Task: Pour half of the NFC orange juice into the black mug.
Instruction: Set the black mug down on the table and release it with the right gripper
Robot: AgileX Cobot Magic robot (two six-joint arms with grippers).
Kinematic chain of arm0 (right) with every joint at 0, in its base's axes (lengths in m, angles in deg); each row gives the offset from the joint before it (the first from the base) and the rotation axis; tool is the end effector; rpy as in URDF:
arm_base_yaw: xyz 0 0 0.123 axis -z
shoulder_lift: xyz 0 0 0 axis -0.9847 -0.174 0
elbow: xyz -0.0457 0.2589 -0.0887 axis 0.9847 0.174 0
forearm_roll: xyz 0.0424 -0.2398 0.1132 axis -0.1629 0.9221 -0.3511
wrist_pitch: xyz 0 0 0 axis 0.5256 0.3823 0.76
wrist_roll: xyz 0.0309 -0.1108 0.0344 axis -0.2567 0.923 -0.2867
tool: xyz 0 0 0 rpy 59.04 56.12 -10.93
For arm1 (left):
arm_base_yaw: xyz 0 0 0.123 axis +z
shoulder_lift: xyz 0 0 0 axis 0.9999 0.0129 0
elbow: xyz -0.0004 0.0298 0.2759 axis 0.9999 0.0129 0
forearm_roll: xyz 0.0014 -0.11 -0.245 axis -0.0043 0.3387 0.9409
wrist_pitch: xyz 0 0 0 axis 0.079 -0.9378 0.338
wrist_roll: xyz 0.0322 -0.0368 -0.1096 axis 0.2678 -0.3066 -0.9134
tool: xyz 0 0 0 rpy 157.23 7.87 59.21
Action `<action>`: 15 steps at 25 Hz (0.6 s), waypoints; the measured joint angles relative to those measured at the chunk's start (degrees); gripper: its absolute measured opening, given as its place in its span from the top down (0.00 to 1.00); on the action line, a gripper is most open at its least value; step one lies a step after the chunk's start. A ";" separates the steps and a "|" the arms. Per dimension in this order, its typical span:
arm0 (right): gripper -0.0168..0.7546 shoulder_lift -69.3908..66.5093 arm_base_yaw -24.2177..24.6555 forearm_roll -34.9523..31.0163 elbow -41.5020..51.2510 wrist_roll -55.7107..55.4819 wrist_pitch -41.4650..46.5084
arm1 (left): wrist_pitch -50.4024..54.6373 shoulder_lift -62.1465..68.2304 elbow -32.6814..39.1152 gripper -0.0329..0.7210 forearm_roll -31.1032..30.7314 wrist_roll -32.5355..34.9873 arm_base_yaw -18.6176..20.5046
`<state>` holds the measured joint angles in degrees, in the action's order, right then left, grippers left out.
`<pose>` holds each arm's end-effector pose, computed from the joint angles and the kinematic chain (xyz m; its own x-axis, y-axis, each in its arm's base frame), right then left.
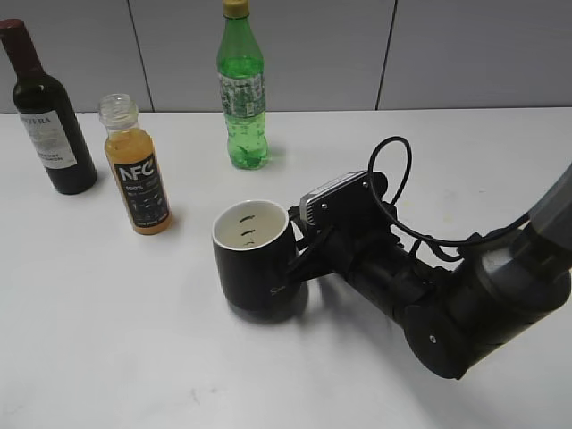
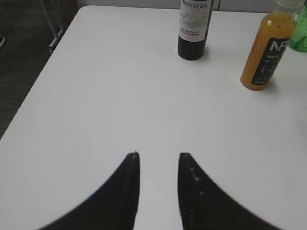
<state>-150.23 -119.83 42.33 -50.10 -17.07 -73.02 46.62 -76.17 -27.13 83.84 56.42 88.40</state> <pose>0.2965 0.2180 0.0432 -0.1739 -0.1603 -0.9716 -0.4898 0.8700 -0.0558 0.0432 0.0036 0.2655 -0.4823 0.0765 -0.8727 0.0171 0.9968 0.0779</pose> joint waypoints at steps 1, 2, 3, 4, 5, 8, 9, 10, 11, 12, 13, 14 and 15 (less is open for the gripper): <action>0.95 0.00 0.00 0.00 0.00 0.00 0.00 | 0.00 0.00 0.00 0.66 0.00 0.00 0.00; 0.95 0.00 -0.01 0.00 0.00 0.00 0.00 | 0.00 0.00 0.00 0.66 0.00 0.00 0.00; 0.95 0.00 -0.01 0.00 0.00 0.00 0.00 | 0.00 0.00 0.00 0.66 0.00 0.00 0.00; 0.95 0.00 -0.01 0.00 0.00 0.00 0.00 | 0.00 0.00 0.00 0.66 0.00 0.00 0.00; 0.95 -0.14 -0.01 0.00 0.00 0.00 0.00 | 0.00 0.00 0.00 0.66 0.00 0.00 0.00; 0.95 -0.97 -0.01 0.00 -0.05 -0.38 0.00 | 0.00 0.00 0.00 0.66 0.00 0.00 0.00; 0.95 -1.22 -0.01 0.00 -0.05 -0.98 -0.22 | 0.00 0.00 0.00 0.66 0.00 0.00 0.00; 0.95 -1.29 -0.01 -0.07 -0.05 -1.20 -0.37 | 0.00 0.00 0.00 0.66 0.00 0.00 0.00; 0.95 -1.34 -0.01 -0.13 -0.05 -1.39 -0.39 | 0.00 0.00 0.00 0.66 0.00 0.00 0.00; 0.95 -1.41 -0.01 -0.18 -0.05 -1.49 -0.44 | 0.00 0.00 0.00 0.66 0.00 0.00 0.00; 0.95 -1.41 -0.01 -0.18 -0.05 -1.56 -0.51 | 0.00 0.00 0.00 0.66 0.00 0.00 0.00; 0.94 -1.41 -0.01 -0.18 -0.05 -1.63 -0.51 | 0.00 0.00 0.00 0.66 0.00 0.00 0.00; 0.94 -1.41 -0.01 -0.22 -0.05 -1.68 -0.51 | 0.00 0.00 0.00 0.66 0.00 0.00 0.00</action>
<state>-151.64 -119.84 42.10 -50.15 -18.74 -73.53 46.62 -76.17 -27.13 83.84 56.42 88.40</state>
